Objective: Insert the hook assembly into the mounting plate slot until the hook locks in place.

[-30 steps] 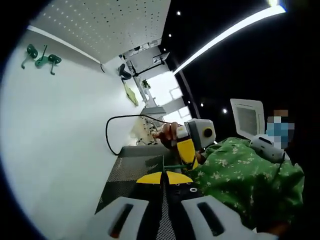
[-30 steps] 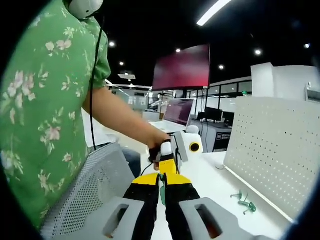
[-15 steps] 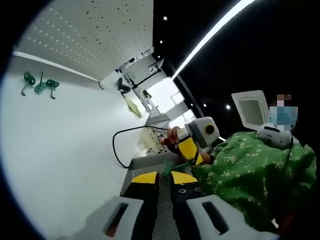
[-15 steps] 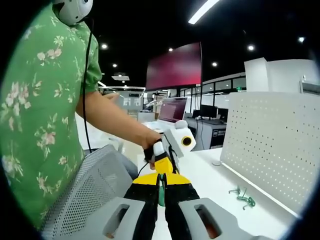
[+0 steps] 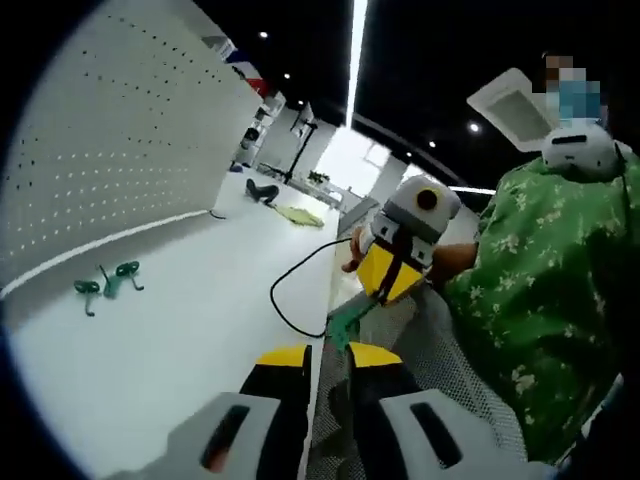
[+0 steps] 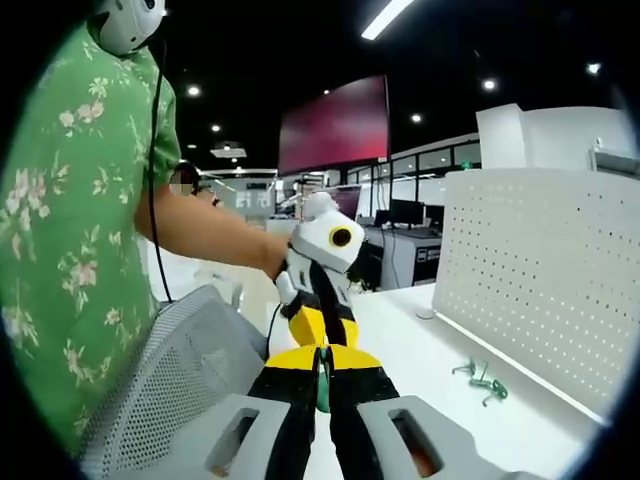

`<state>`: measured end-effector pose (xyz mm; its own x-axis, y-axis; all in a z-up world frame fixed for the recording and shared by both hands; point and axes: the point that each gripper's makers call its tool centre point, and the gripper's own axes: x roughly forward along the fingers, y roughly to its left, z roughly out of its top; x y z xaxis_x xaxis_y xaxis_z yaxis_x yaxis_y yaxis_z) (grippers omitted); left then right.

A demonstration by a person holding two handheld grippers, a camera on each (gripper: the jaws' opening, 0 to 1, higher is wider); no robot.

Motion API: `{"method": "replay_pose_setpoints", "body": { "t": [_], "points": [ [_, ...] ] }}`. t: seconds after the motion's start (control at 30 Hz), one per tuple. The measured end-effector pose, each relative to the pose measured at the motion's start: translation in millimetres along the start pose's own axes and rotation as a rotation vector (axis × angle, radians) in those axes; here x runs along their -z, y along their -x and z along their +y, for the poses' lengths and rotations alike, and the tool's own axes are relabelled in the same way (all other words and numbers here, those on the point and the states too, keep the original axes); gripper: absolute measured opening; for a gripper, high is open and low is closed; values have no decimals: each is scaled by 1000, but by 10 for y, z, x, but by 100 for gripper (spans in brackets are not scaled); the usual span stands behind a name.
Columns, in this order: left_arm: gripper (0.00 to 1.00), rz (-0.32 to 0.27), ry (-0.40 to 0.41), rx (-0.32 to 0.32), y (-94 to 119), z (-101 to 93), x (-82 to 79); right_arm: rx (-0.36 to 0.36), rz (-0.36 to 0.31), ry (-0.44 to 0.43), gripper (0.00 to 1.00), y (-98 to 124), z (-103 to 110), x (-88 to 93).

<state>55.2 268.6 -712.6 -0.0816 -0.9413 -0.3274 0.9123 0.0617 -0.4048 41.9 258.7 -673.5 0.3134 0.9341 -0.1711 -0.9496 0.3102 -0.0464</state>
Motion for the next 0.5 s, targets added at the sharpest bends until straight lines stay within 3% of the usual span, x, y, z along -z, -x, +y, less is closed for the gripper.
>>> {"method": "replay_pose_setpoints", "body": {
  "t": [0.2, 0.5],
  "points": [
    [13, 35, -121, -41, -71, -101, -92, 2, 6, -7, 1, -3, -8, 9],
    [10, 24, -214, -16, -188, -242, -247, -6, -11, -19, 1, -6, 13, -50]
  ]
}}
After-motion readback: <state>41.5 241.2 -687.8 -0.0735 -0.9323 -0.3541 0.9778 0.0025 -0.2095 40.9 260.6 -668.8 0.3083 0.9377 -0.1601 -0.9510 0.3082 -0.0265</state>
